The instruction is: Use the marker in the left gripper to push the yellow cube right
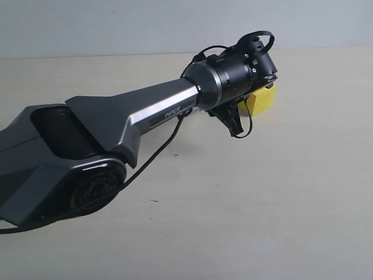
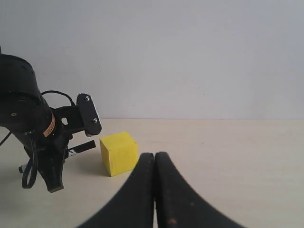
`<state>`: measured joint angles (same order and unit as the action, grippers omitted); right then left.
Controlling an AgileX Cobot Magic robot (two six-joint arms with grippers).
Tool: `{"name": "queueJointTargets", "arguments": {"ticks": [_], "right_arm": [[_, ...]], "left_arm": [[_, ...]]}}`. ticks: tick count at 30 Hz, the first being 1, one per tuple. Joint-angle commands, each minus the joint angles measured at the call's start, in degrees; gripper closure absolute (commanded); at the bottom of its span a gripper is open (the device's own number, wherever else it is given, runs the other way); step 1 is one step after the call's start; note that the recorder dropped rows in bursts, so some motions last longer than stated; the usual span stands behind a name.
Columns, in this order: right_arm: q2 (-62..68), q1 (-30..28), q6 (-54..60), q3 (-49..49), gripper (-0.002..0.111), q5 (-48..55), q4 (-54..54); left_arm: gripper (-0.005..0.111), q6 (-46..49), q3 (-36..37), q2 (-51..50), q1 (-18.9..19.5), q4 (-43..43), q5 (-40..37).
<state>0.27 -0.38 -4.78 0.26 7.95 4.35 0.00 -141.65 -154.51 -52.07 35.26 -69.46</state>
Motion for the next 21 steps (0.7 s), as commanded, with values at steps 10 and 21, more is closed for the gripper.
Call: {"name": "queueJointTargets", "arguments": {"ticks": [10,21], "right_arm": [[-0.27,0.05,0.03,-0.26,0.108,-0.28,0.08],[-0.27,0.05,0.03,-0.26,0.108,-0.28,0.08]], "left_arm": [[0.107,-2.22,-0.44,-0.04,2.99,-10.12,-0.5],[0.107,-2.22,-0.44,-0.04,3.48,-12.51,4.47]]}}
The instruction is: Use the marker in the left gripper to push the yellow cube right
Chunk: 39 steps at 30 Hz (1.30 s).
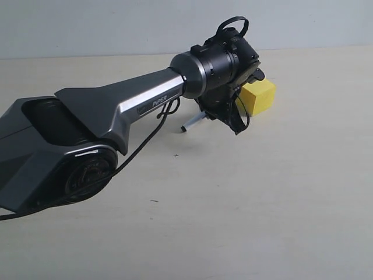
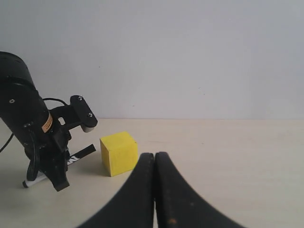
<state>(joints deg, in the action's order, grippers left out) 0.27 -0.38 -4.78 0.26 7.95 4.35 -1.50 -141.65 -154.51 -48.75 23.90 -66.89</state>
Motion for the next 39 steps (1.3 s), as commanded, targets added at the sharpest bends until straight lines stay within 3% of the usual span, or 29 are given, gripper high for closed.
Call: {"name": "queueJointTargets", "arguments": {"ticks": [1,18,27,39], "right_arm": [[-0.27,0.05,0.03,-0.26,0.108,-0.28,0.08],[-0.27,0.05,0.03,-0.26,0.108,-0.28,0.08],[-0.27,0.05,0.03,-0.26,0.108,-0.28,0.08],[-0.27,0.05,0.03,-0.26,0.108,-0.28,0.08]], "left_arm": [[0.107,-0.71,-0.44,-0.04,0.13,-1.4,2.44],[0.107,-1.76,-0.44,-0.04,0.28,-1.1,8.6],[0.107,-0.17,-0.44,-0.04,0.28,2.8,-0.29],[0.107,-1.12,-0.44,-0.86,0.28,2.46,10.48]]}}
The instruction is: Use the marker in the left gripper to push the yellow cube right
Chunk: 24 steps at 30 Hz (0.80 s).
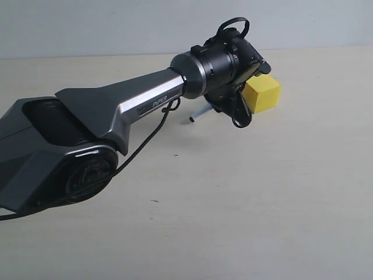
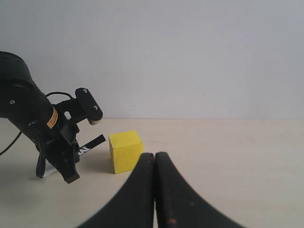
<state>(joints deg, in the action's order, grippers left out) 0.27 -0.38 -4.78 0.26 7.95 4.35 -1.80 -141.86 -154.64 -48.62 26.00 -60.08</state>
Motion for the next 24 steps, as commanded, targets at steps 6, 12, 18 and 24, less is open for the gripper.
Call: {"name": "queueJointTargets", "arguments": {"ticks": [6,12,18,24], "right_arm": [[-0.27,0.05,0.03,-0.26,0.108,-0.28,0.08],[-0.27,0.05,0.03,-0.26,0.108,-0.28,0.08],[-0.27,0.05,0.03,-0.26,0.108,-0.28,0.08],[-0.27,0.05,0.03,-0.26,0.108,-0.28,0.08]], "left_arm": [[0.107,-0.81,-0.22,-1.53,0.15,4.09,0.77],[0.107,-1.56,-0.22,-1.33,0.15,6.05,0.5],[0.107,0.11,-0.22,-2.2,0.05,2.13,2.03],[0.107,-3.47,-0.22,-2.21,0.05,1.53,5.58]]}}
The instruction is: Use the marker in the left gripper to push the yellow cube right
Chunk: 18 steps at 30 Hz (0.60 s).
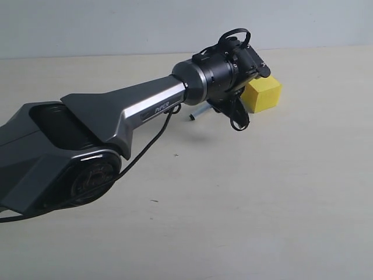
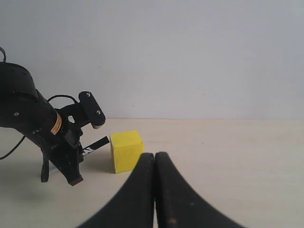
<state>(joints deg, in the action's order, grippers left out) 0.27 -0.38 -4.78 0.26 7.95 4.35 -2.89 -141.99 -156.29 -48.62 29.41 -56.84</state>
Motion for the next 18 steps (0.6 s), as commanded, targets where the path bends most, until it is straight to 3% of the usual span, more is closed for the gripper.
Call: {"name": "queueJointTargets", "arguments": {"ticks": [1,14,18], "right_arm": [[-0.27,0.05,0.03,-0.26,0.108,-0.28,0.08],[-0.27,0.05,0.03,-0.26,0.108,-0.28,0.08],[-0.27,0.05,0.03,-0.26,0.108,-0.28,0.08]], "left_arm": [[0.107,-3.0,-0.1,-0.56,0.05,-2.23,2.86],[0.107,-1.85,-0.1,-0.17,0.05,-2.87,0.73],[0.107,-4.03,-0.1,-0.17,0.05,-2.98,3.97]]}}
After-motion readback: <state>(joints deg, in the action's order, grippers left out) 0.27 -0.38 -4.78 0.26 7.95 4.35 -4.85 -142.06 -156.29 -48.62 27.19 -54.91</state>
